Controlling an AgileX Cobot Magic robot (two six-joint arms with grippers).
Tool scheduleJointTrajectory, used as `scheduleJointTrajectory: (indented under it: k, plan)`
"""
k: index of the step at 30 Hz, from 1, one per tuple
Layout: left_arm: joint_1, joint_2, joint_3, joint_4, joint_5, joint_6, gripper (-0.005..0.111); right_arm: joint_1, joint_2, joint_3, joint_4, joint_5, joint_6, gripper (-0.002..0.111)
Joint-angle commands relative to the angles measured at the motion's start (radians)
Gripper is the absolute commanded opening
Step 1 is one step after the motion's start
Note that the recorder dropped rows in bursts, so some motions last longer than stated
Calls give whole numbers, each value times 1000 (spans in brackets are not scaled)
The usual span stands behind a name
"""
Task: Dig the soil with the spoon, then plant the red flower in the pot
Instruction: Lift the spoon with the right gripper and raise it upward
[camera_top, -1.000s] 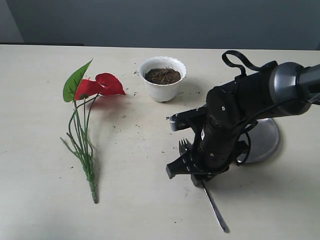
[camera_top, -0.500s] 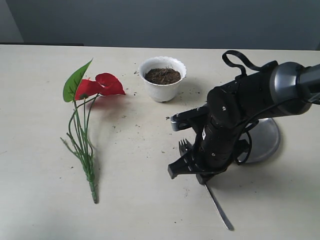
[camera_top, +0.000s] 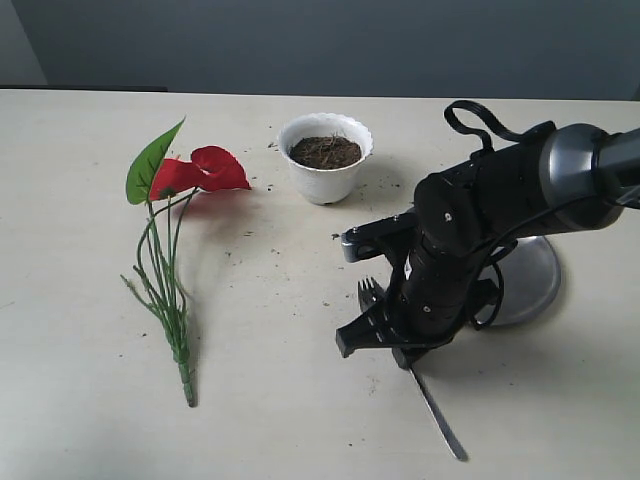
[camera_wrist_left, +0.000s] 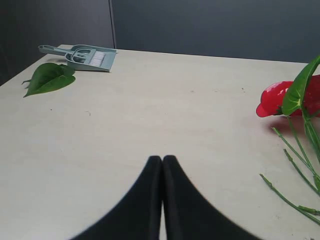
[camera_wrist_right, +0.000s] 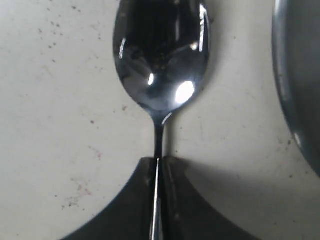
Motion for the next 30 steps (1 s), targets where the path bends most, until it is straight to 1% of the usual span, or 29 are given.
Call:
scheduleJointTrajectory:
  k: [1, 10, 14, 25, 30]
  plan:
    - [-7, -4, 5, -9, -7, 0, 0, -1, 17, 5, 13, -14, -3, -1]
    - [-7, -4, 5, -9, -7, 0, 0, -1, -54, 3, 2, -20, -3, -1]
    - [-7, -4, 5, -9, -7, 0, 0, -1, -100, 3, -32, -18, 7, -1]
    - [-7, -4, 5, -9, -7, 0, 0, -1, -237, 3, -241, 2, 24, -1]
    - [-7, -4, 5, -9, -7, 0, 0, -1, -303, 3, -421, 16, -60, -1]
